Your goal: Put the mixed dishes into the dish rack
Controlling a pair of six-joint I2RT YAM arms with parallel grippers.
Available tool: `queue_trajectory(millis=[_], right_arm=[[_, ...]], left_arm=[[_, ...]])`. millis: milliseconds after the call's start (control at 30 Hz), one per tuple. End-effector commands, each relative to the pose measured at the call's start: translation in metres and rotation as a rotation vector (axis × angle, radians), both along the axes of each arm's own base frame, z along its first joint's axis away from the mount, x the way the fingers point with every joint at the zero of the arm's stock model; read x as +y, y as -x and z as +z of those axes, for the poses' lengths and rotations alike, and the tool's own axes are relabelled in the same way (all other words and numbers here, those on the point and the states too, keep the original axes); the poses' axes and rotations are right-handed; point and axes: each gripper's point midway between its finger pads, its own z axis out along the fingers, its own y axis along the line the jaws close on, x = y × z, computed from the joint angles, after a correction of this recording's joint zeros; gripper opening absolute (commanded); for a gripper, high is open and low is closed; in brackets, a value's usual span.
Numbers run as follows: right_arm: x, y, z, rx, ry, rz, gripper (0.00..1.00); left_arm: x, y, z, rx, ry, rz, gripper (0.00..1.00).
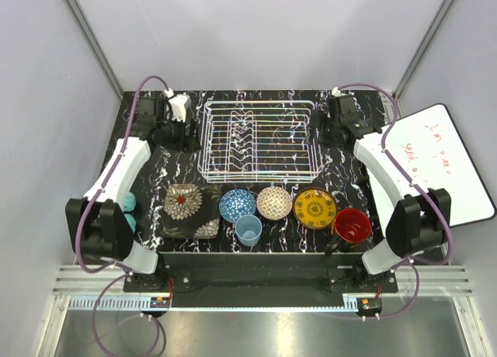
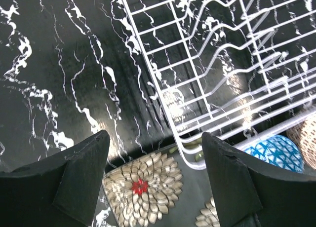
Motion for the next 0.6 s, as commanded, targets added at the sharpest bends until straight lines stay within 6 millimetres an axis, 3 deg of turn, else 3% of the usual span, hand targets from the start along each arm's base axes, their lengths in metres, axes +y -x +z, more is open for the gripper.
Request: queue_trajectory(millis=[0, 200, 267, 333, 567], right_arm=[[-0.011, -0.004, -0.011, 0.001, 0.084, -0.029, 0.90], [-0.005, -0.010, -0.050, 0.080, 0.084, -0.028, 0.80], [-0.001, -0.014, -0.065, 0.112, 0.081, -0.027, 0.71], [0.002, -0.018, -0.068, 0.121, 0.077, -0.018, 0.63], [0.005, -0.026, -0.081, 0.143, 0.095, -0.008, 0.60]], left_arm=[[-0.013, -0.038, 0.012, -0.094, 0.031, -0.034, 0.79], [-0.018, -0.051, -0.020, -0.041, 0.020, -0.044, 0.76], [-0.018, -0.050, -0.030, -0.031, 0.016, -0.043, 0.74], [-0.019, -0.052, -0.034, -0.026, 0.028, -0.038, 0.72], [-0.020, -0.055, -0.045, -0.009, 0.022, -0.026, 0.68]])
